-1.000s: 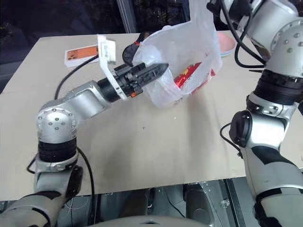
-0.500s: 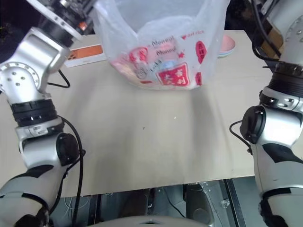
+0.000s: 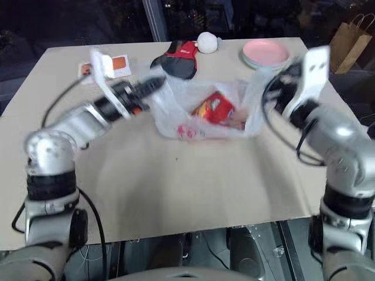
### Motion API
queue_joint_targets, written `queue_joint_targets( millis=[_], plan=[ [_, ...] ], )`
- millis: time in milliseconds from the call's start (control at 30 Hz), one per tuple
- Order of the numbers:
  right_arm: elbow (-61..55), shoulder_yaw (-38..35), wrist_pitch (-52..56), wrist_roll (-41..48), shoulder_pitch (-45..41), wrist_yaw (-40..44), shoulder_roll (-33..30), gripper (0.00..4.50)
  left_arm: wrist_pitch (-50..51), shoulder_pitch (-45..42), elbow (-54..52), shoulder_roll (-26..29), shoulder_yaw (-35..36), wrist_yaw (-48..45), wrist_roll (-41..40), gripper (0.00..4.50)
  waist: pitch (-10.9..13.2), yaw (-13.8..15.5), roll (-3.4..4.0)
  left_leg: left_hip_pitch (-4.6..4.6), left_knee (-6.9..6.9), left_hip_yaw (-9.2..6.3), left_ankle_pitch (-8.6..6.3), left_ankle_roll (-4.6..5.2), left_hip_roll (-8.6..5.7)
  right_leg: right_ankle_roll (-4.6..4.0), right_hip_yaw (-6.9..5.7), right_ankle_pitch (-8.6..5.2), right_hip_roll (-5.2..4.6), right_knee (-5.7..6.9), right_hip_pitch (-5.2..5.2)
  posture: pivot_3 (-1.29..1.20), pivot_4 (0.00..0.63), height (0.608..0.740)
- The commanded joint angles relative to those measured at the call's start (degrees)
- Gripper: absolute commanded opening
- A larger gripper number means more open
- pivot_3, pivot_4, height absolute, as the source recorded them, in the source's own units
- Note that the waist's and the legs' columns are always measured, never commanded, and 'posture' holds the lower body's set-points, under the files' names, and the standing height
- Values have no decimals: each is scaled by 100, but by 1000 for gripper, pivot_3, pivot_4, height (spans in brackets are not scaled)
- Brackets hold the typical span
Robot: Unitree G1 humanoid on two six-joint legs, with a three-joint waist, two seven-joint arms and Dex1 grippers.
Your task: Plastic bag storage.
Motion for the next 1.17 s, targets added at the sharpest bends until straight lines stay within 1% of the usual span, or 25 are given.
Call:
queue_joint_targets(
  millis=[33,100,167,233,267,333,367,433,467,533,567,600,633,667,733,833,1000,1167],
  plan=[
    [-691,499,-365,-498,805,39,-158,0,-382,551,-689,79,-212,-397,543,132,0,15,-1,5,7,0,0,0,0,0,1,0,0,9,4,0,150,740],
    [-881,808,-531,-744,1531,223,-337,0,-575,1082,-888,203,-330,-727,848,132,-1,20,-2,11,13,-1,0,0,0,0,1,-2,1,15,9,0,150,740],
    [-978,817,-736,-815,1997,435,-449,0,-749,1500,-1020,278,-267,-1089,918,132,-2,14,-2,44,8,1,0,0,1,0,3,-4,3,12,36,0,150,740],
    [-1111,608,-892,-760,2334,608,-494,0,-843,1781,-1132,324,-66,-1342,851,644,-1,7,-3,73,1,8,0,1,1,-9,9,-11,3,8,58,0,150,740],
    [-1207,501,-942,-722,2495,702,-532,0,-881,1890,-1205,351,38,-1445,813,845,-1,7,-3,74,2,9,0,1,2,-17,12,-17,6,6,58,0,150,740],
    [-1425,288,-1058,-641,2832,901,-601,0,-922,2160,-1395,440,250,-1685,704,1665,-2,9,-5,80,10,8,0,1,7,0,12,-30,9,7,66,0,150,740],
    [-1550,206,-1140,-587,3028,1046,-643,279,-935,2308,-1481,482,342,-1760,692,2250,-3,9,-6,85,12,7,0,1,9,1,10,-31,11,7,72,0,150,740],
    [-1737,101,-1276,-563,3348,1265,-742,886,-973,2544,-1601,549,466,-1857,745,3159,-4,13,-6,97,13,5,0,0,11,2,10,-32,12,6,84,0,150,740],
    [-1804,54,-1407,-659,3566,1351,-803,1409,-1055,2713,-1608,587,542,-1858,896,3676,-4,13,-7,102,13,5,0,0,11,2,10,-33,12,6,89,0,150,740],
    [-1887,-45,-1767,-911,4059,1547,-908,2351,-1353,3119,-1579,624,706,-1946,1223,4500,-5,15,-8,103,13,7,0,1,11,2,11,-33,12,4,90,0,150,740],
    [-1901,-108,-1953,-993,4284,1664,-940,2951,-1530,3323,-1559,648,782,-2025,1383,4500,-5,14,-8,103,13,8,0,0,11,2,11,-33,12,2,92,0,150,740],
    [-1912,-203,-2120,-1033,4525,1815,-969,3329,-1638,3555,-1508,729,870,-2203,1476,4500,-6,12,-9,102,13,7,0,0,11,2,10,-33,12,-1,91,0,150,740],
    [-1918,-289,-2281,-1078,4725,1949,-1003,3329,-1695,3729,-1467,795,948,-2345,1525,4500,-6,14,-10,100,12,9,0,0,12,2,11,-33,12,-5,91,0,150,740],
    [-1931,-445,-2414,-1024,4960,2145,-1032,3329,-1667,3926,-1418,848,1098,-2495,1443,4500,-6,15,-10,100,12,9,0,0,13,2,10,-34,12,-7,91,0,150,740],
    [-1938,-835,-2592,-856,5377,2437,-997,3329,-1855,4235,-1273,879,1352,-2669,1545,4500,-9,27,-14,97,12,9,0,0,14,3,9,-33,12,-14,91,0,150,740],
    [-1786,-1484,-2915,-814,6048,2944,-997,3329,-2090,4403,-973,882,1682,-2719,1739,4500,-13,53,-17,98,12,8,-1,0,17,3,5,-34,11,-22,94,0,150,740],
    [-1151,-2174,-3294,-907,6485,3401,-997,3329,-2059,4120,-657,955,1814,-2671,1824,4500,-33,118,-47,100,12,8,-1,-1,21,3,-1,-33,9,-33,102,0,150,740],
    [-517,-2313,-3615,-1055,6317,3656,-1092,3329,-1818,3473,-317,904,1792,-2413,1735,4500,-38,142,-55,100,12,10,-2,-2,22,3,-2,-33,9,-38,102,0,150,740]
  ],
)
